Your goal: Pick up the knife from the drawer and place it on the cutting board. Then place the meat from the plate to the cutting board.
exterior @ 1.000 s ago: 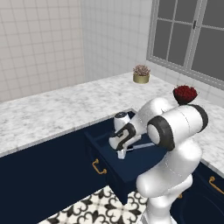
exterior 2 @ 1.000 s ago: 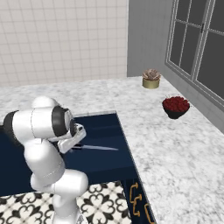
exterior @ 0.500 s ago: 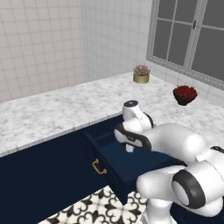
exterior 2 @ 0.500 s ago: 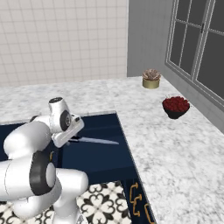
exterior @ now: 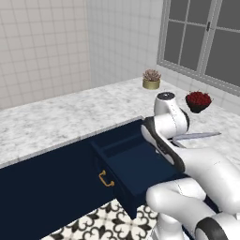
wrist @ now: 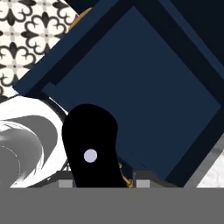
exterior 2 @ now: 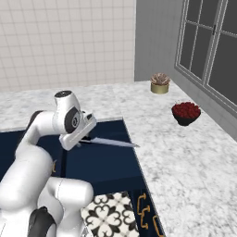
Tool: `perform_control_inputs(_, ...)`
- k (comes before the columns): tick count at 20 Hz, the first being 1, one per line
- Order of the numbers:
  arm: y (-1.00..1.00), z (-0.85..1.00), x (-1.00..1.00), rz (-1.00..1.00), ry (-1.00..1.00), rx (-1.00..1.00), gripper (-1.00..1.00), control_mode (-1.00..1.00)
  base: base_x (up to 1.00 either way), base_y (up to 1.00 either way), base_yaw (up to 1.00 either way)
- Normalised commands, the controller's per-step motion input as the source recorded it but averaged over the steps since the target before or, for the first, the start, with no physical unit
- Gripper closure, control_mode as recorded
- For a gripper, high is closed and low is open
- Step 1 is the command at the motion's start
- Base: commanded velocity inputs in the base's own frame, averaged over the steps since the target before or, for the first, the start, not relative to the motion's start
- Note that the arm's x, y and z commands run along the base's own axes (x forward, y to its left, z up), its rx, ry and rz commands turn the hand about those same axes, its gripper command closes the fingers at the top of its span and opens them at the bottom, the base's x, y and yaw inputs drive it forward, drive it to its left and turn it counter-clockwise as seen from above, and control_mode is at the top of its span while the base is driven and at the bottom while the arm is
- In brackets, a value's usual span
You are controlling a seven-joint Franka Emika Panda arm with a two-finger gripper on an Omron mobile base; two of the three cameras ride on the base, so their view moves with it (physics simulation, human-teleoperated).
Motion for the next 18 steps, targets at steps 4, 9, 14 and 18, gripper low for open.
perform_control_inputs(4, -0.3, 0.63, -0.52, 0.0, -0.02, 0.0, 1.0, -1.0, 0.0, 0.0, 0.0)
perform_control_inputs(9, -0.18, 0.42, -0.91, 0.01, -0.21, 0.0, 1.0, -1.0, 0.0, 0.0, 0.0)
perform_control_inputs(14, 0.0, 0.24, -0.77, 0.02, -0.14, 0.0, 1.0, 1.0, -0.11, 0.02, 0.01)
perform_control_inputs(18, 0.0, 0.0, 0.0, 0.0, 0.0, 0.0, 1.0, 1.0, -0.47, 0.43, 0.28)
